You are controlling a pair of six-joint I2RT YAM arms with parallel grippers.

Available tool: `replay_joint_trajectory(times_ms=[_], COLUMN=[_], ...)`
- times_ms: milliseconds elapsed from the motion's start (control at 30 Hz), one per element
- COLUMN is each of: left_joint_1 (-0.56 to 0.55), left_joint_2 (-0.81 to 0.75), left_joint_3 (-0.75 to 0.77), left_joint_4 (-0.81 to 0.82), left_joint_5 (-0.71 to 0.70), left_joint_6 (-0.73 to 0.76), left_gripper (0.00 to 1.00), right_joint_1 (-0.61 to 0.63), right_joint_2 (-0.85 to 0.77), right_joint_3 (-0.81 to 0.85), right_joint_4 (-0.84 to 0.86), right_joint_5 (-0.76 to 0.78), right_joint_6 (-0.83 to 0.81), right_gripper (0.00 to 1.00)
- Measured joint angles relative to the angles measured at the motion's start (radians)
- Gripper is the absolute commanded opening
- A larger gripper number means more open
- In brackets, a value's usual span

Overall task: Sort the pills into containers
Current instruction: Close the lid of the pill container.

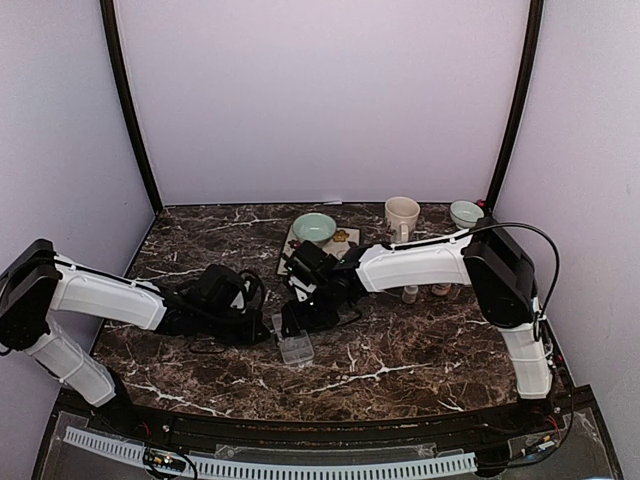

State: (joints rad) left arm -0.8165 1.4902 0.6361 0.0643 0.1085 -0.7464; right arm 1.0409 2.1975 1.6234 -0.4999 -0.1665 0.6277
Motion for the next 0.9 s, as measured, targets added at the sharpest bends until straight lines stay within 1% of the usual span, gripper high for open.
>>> replay_joint_trajectory(times_ms=[300, 600, 900], left_joint_1=[0.0, 0.0, 0.0], left_joint_2=[-0.015, 0.079, 0.106], left_joint_3=[-0.022, -0.017, 0.007], left_joint_4=[-0.006, 0.04, 0.045], left_joint_5=[0.06, 0.119, 0.12], left_joint_6=[-0.002, -0.003, -0.018], left_gripper=[0.0, 0.0, 0.0], right_joint_1=[0.0, 0.0, -0.001], right_joint_2=[0.003, 0.006, 0.007], right_joint_3=[0.006, 0.009, 0.007], right_joint_4=[-0.004, 0.003, 0.011], right_joint_5=[-0.002, -0.005, -0.009], right_joint_6=[-0.003, -0.006, -0.007], right_gripper=[0.59, 0.59, 0.59])
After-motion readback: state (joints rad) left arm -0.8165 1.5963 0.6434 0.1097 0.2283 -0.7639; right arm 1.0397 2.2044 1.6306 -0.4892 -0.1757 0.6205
